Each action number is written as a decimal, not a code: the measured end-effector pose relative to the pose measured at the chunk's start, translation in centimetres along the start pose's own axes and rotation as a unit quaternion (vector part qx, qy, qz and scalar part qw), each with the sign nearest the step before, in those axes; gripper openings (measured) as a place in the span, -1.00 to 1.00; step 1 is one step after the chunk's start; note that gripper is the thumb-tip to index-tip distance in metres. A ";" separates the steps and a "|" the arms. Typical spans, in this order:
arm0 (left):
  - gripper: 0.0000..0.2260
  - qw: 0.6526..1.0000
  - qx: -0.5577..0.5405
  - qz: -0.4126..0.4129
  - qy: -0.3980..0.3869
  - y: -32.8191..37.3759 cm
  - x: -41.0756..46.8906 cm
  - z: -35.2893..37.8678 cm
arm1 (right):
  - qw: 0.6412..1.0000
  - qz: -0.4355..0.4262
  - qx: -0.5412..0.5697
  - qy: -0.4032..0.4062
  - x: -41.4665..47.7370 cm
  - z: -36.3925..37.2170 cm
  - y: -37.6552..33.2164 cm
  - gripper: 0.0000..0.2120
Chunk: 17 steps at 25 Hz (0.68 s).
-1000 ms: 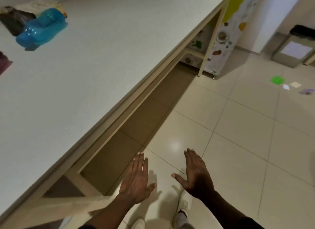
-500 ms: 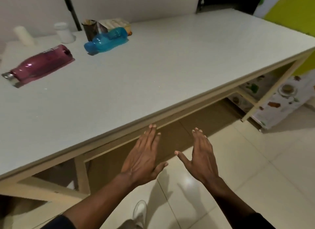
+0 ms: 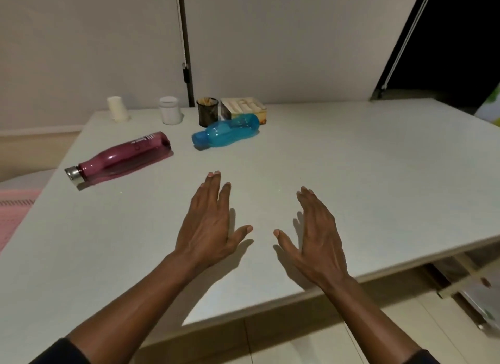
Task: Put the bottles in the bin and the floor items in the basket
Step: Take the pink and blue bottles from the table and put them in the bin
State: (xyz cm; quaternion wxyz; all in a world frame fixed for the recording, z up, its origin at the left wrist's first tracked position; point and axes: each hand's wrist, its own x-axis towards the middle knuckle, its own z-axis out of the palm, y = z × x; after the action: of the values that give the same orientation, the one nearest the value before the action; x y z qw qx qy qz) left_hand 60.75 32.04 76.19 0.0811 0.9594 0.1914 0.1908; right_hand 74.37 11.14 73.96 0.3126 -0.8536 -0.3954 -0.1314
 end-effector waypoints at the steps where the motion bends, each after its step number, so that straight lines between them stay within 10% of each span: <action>1: -0.05 1.000 0.008 -0.014 -0.004 -1.3 1.1 -0.1 | 1.000 -0.011 0.001 -0.002 2.1 0.9 -0.1 -0.15; 17: -0.19 0.961 0.190 -0.198 -0.038 -18.6 14.0 -1.5 | 0.971 -0.186 -0.031 -0.144 31.2 12.5 0.1 -0.10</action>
State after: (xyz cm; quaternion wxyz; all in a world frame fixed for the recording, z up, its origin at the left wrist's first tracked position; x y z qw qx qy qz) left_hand 65.87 54.71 77.99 -0.0590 0.9066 0.4070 0.0949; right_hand 94.49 37.59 79.01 0.1954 -0.7845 -0.5837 -0.0749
